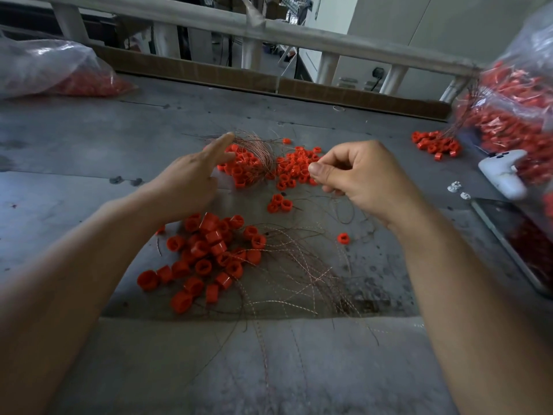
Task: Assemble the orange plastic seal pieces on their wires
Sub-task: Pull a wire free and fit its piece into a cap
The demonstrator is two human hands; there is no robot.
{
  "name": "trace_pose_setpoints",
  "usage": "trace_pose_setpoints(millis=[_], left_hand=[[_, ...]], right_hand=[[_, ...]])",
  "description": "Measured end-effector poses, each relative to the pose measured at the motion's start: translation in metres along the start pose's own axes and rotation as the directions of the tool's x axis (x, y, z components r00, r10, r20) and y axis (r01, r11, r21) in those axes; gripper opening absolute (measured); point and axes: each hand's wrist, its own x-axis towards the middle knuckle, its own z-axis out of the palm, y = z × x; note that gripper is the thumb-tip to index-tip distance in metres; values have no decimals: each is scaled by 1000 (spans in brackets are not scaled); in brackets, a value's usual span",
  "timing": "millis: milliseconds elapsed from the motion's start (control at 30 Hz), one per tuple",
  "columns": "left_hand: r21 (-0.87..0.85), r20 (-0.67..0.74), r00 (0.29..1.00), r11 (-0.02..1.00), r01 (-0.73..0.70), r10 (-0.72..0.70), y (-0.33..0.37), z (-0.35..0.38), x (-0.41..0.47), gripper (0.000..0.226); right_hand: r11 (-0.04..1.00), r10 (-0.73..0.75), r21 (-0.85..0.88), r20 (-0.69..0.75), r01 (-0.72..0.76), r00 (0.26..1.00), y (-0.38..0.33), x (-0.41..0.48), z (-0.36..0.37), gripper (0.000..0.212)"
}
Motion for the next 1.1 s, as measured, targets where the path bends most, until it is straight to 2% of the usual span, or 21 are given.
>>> trace_pose_setpoints(millis=[167, 333, 500, 567, 767, 900, 1033, 1100], left_hand=[[65, -160, 986, 997, -33, 43, 2, -4, -4, 64], [178, -154, 984, 982, -66, 94, -1, -4, -5, 49], [209, -160, 984, 977, -41, 75, -1, -4, -5, 37], [222, -144, 988, 975, -26, 59, -1, -4, -5, 30], [180, -146, 989, 983, 27, 0, 1, -5, -6, 16], [182, -175, 984, 982, 47, -15, 3, -8, -8, 13], [55, -249, 965, 993, 103, -87, 9, -14, -16, 17], [-54, -225, 968, 994, 98, -108, 15, -18, -22, 13]], right_hand=[[1000, 18, 3, 6, -18, 1000, 2, 1, 2, 15], [999, 28, -18, -1, -28, 1000, 3, 2, 2, 15], [993, 14, -118, -5, -15, 1000, 7, 3, 4, 15], [990, 22, -143, 31, -18, 999, 8, 4, 9, 9], [970, -22, -235, 184, 65, 983, 7, 6, 29, 18], [971, -23, -232, 166, 61, 986, 6, 7, 33, 17], [970, -16, -238, 152, 52, 988, 6, 7, 32, 11], [967, -7, -251, 154, 46, 988, 6, 7, 32, 10]])
